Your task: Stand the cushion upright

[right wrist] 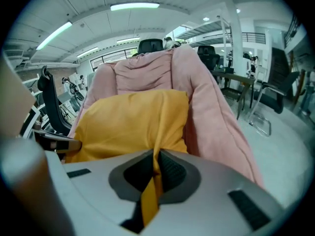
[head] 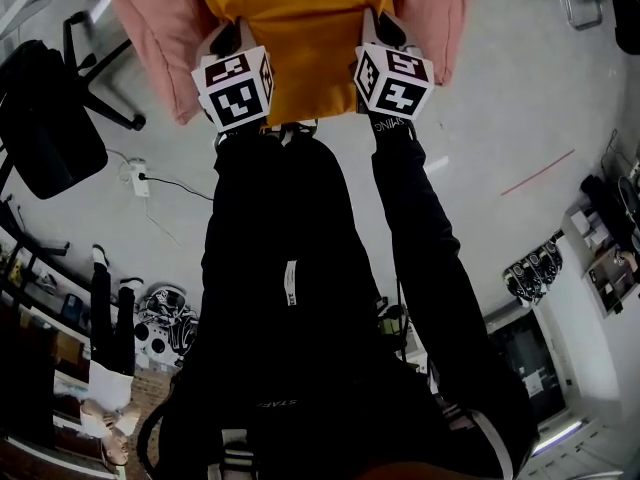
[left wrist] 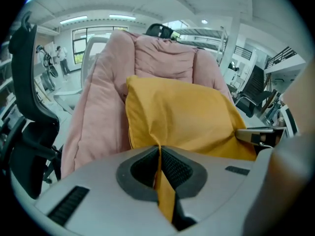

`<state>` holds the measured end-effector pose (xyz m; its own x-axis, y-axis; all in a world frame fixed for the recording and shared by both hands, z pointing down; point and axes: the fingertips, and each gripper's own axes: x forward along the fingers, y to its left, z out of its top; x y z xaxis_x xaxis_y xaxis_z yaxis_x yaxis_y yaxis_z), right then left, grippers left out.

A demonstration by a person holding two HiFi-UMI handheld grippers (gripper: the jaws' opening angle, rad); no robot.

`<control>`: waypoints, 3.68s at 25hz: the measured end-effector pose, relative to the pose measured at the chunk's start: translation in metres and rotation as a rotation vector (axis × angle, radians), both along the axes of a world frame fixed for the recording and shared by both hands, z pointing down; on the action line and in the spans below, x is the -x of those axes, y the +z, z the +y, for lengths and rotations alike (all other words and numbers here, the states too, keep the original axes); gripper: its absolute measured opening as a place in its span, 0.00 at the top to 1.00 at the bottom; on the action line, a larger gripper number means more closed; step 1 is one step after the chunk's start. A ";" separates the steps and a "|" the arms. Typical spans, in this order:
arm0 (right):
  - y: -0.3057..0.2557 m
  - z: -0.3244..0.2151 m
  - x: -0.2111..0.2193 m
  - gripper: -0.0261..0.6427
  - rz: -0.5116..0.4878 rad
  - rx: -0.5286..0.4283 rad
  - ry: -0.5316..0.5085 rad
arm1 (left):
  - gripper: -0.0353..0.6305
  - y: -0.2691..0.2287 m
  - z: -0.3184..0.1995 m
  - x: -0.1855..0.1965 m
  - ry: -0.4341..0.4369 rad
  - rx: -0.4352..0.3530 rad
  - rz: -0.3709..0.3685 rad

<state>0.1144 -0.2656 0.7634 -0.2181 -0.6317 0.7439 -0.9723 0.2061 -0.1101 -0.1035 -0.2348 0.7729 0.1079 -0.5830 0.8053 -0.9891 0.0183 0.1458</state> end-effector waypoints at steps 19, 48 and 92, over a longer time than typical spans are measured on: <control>-0.211 0.000 -0.015 0.92 -0.084 -0.181 0.052 | 0.93 -0.219 -0.002 -0.011 -0.135 -0.212 -0.051; -0.248 -0.243 0.046 0.93 -0.129 -0.473 0.095 | 0.93 -0.263 -0.245 0.051 -0.197 -0.553 -0.048; -0.347 -0.055 0.049 0.94 -0.100 -0.439 -0.111 | 0.95 -0.343 -0.066 -0.010 -0.070 -0.519 -0.035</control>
<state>0.0654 -0.3208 0.4162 -0.3595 -0.8508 0.3833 -0.9307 0.3564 -0.0817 -0.0936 -0.3013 0.4296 0.0327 -0.9113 0.4105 -0.9926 0.0183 0.1196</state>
